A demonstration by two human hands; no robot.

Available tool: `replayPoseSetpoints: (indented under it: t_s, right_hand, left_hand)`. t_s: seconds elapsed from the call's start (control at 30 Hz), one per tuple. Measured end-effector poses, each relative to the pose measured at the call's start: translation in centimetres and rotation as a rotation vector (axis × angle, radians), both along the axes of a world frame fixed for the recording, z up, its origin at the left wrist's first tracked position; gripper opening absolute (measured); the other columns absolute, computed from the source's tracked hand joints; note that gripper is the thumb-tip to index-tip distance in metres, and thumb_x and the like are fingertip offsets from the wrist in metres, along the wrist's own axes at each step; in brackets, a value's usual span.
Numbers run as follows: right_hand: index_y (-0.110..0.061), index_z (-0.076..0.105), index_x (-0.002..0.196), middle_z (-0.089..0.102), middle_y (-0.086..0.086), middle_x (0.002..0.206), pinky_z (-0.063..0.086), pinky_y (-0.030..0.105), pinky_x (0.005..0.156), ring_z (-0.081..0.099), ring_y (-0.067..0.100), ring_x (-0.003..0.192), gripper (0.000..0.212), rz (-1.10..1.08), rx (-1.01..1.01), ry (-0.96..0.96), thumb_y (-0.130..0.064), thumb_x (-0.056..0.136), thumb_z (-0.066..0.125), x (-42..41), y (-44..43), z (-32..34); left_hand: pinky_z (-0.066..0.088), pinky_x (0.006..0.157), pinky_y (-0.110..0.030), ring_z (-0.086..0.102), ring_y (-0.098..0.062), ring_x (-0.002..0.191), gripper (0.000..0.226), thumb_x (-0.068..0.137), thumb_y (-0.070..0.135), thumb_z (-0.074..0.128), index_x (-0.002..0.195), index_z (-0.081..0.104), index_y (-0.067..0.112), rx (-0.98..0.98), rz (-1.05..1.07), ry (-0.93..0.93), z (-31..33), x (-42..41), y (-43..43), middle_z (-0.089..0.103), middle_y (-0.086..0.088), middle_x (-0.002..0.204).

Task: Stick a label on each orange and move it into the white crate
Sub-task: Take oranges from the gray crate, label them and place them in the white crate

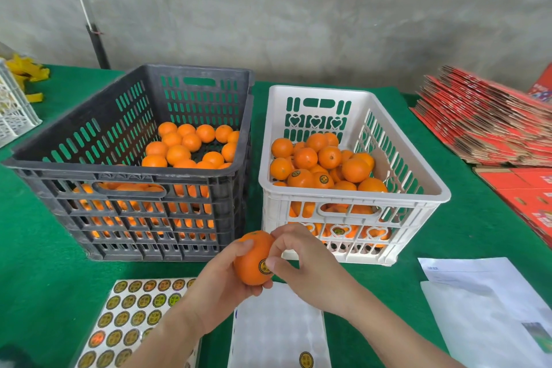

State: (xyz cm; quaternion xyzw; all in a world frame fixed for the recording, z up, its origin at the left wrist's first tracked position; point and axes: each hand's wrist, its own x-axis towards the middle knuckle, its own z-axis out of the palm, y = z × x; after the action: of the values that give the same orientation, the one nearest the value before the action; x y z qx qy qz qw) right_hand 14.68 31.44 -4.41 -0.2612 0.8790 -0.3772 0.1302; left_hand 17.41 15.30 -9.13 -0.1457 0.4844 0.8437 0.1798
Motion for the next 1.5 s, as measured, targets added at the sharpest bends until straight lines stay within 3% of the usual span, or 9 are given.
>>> replayPoseSetpoints:
  t_s: [0.27,0.43,0.53,0.63,0.77,0.83,0.93,1.13,1.5]
  right_hand:
    - [-0.032,0.037,0.091,0.049,-0.008,0.107,0.045,0.028,0.085,0.051,0.012,0.098,0.012,-0.104,0.039,0.172,-0.035,0.095,0.048,1.1,-0.5,-0.2]
    - [-0.060,0.023,0.108,0.043,-0.031,0.111,0.050,0.015,0.076,0.051,-0.007,0.098,0.054,-0.123,-0.201,0.063,-0.050,0.077,0.065,0.3,0.5,0.2]
    - [-0.052,0.021,0.127,0.030,-0.032,0.126,0.042,0.008,0.087,0.037,-0.013,0.113,0.077,-0.048,-0.243,0.205,-0.050,0.069,0.072,0.0,0.7,0.6]
    - [-0.048,0.030,0.119,0.041,-0.023,0.119,0.040,0.005,0.079,0.044,-0.009,0.105,0.074,-0.149,-0.382,0.306,-0.038,0.063,0.078,-1.9,1.1,2.2]
    - [-0.040,0.036,0.115,0.041,-0.016,0.114,0.045,0.016,0.081,0.046,0.000,0.104,0.070,-0.220,-0.413,0.286,-0.032,0.061,0.082,-6.7,2.0,5.0]
    - [-0.033,0.037,0.117,0.039,-0.010,0.115,0.040,0.019,0.082,0.044,0.008,0.107,0.070,-0.290,-0.315,0.319,-0.028,0.064,0.083,-10.5,2.7,5.7]
    - [-0.021,0.037,0.130,0.043,0.003,0.124,0.039,0.025,0.088,0.046,0.018,0.114,0.077,-0.439,-0.193,0.289,-0.022,0.067,0.081,-17.9,4.3,5.9]
    - [-0.012,0.036,0.129,0.047,0.016,0.126,0.043,0.034,0.074,0.052,0.034,0.109,0.063,-0.623,0.234,0.170,-0.015,0.076,0.071,-29.6,8.0,1.7]
    - [-0.012,0.025,0.141,0.018,0.021,0.151,0.025,0.058,0.109,0.019,0.044,0.138,0.064,-0.630,0.525,0.087,-0.014,0.087,0.058,-33.9,7.4,-2.4]
  left_hand:
    - [0.046,0.073,-0.042,0.064,-0.024,0.064,0.057,0.063,0.045,0.065,0.113,0.057,0.018,-0.173,-0.007,0.006,1.2,-0.5,0.3,0.071,-0.014,0.085]
    - [0.047,0.053,-0.032,0.060,-0.024,0.057,0.055,0.066,0.047,0.058,0.111,0.056,0.015,-0.253,-0.006,0.061,3.7,-0.6,1.1,0.069,-0.016,0.078]
    - [0.054,0.057,-0.032,0.068,-0.024,0.070,0.056,0.070,0.056,0.058,0.109,0.060,0.016,-0.327,-0.004,0.212,6.2,-1.5,2.0,0.071,-0.014,0.087]
    - [0.058,0.073,-0.042,0.068,-0.027,0.081,0.078,0.076,0.083,0.038,0.102,0.065,0.014,-0.770,-0.067,0.509,9.0,-3.9,1.9,0.068,-0.017,0.091]
    - [0.046,0.085,-0.041,0.060,-0.026,0.094,0.068,0.090,0.059,0.027,0.099,0.066,0.003,-1.374,0.043,0.865,11.6,-11.1,0.3,0.066,-0.014,0.099]
    - [0.036,0.104,-0.040,0.045,-0.029,0.124,0.050,0.093,0.045,0.044,0.128,0.053,0.011,-1.741,-0.018,0.774,11.4,-14.6,0.0,0.050,-0.014,0.134]
    - [0.018,0.115,-0.045,0.012,-0.035,0.144,0.078,0.087,0.053,0.055,0.147,0.024,0.014,-2.012,-0.301,0.463,9.7,-16.8,0.3,0.012,-0.017,0.157]
    - [0.001,0.117,-0.039,0.011,-0.031,0.144,0.077,0.086,0.051,0.056,0.146,0.029,0.010,-2.148,-0.377,0.523,8.9,-17.2,1.0,0.026,-0.014,0.153]
    - [0.017,0.116,-0.051,0.025,-0.036,0.138,0.065,0.082,0.043,0.062,0.134,0.040,0.010,-2.063,-0.365,0.571,8.6,-18.6,0.1,0.044,-0.012,0.137]
